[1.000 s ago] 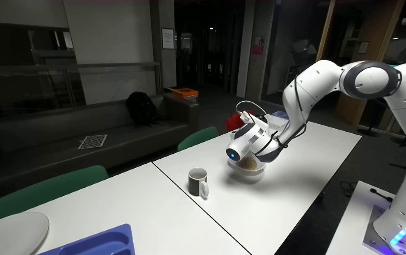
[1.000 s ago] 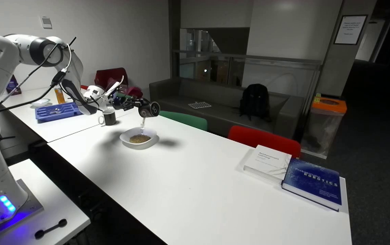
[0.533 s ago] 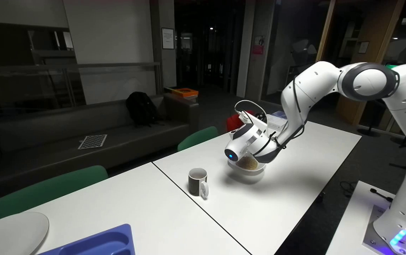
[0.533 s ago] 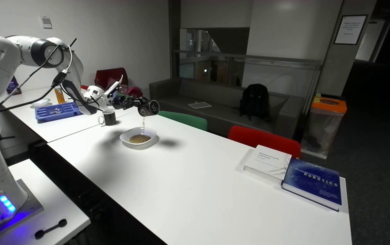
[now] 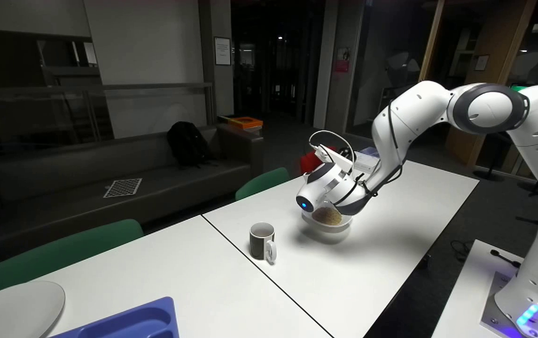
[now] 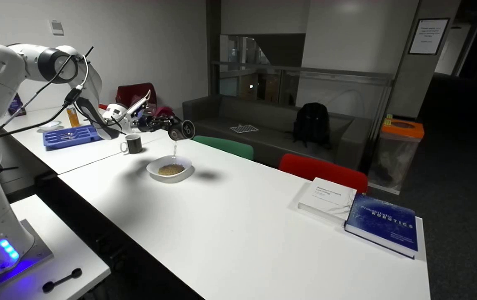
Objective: Pour the contents in the black mug on the right onto the white plate
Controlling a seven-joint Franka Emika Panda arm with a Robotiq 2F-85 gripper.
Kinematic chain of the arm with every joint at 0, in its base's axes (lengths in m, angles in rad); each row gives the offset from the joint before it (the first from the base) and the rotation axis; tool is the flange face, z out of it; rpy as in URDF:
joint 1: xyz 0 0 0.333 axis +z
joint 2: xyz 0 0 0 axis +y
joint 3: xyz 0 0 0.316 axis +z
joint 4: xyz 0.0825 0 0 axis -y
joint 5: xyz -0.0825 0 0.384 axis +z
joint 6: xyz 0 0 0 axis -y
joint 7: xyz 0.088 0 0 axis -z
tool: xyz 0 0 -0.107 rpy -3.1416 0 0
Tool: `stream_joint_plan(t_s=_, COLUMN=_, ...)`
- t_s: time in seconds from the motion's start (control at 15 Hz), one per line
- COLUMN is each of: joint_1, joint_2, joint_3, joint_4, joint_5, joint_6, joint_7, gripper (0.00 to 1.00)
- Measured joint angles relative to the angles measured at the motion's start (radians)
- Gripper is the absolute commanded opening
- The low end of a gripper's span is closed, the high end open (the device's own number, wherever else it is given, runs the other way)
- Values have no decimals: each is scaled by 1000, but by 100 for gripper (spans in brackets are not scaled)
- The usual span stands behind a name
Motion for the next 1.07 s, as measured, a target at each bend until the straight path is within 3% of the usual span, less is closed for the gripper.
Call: stream_joint_plan(t_s=1.07, joint_1=0, joint_2=34, joint_3=-2, joint_4=69, joint_5=-1, joint_6=-62, joint_7=-117, gripper=5)
